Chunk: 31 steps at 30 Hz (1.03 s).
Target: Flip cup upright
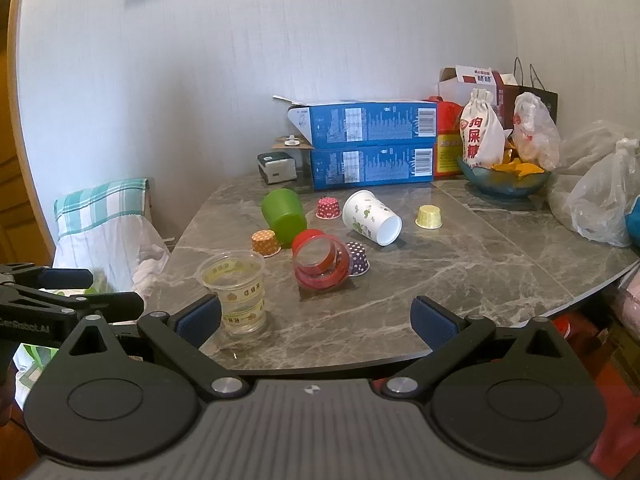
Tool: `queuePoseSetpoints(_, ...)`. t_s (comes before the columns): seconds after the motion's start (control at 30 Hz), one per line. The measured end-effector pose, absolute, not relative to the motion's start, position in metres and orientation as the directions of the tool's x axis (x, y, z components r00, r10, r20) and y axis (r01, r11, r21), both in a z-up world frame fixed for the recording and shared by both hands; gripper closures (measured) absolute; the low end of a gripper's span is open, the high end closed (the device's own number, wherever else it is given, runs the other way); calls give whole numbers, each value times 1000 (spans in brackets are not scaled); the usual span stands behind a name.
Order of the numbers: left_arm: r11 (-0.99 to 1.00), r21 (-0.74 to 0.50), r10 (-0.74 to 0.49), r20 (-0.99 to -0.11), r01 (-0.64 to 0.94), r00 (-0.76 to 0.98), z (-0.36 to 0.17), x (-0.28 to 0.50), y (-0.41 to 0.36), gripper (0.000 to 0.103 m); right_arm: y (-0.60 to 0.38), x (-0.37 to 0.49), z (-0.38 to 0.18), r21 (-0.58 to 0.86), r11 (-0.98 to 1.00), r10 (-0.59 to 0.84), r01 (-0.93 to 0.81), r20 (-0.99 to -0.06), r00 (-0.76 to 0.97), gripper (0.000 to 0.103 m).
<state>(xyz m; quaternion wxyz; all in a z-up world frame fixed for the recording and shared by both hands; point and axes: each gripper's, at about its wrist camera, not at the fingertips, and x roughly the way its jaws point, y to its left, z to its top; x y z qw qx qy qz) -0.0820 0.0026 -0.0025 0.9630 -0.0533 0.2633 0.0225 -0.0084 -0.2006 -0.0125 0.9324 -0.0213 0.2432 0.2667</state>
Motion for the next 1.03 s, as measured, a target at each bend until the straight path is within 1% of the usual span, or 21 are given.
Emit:
queuePoseSetpoints(0.17,993,-90,13,-514,-70,857,-4,-81,3,0,-198,-13,-12,90,845,505,-527,-462,730,1)
queuePoseSetpoints(0.6,994,-90,12,-517,-68,856,-5,-80,3,0,-195,-14,-16,181,785,598,-593,-469,650,1)
queuePoseSetpoints(0.87,994,-94,-2,-506,-53,862,-6,-78,2,0,-192,-15,-17,171,792,588,-586,-472,657,1)
queuePoseSetpoints(1.03,994,-89,13,-477,-63,879,-4,-81,3,0,-193,-14,-16,169,793,586,-585,-473,658,1)
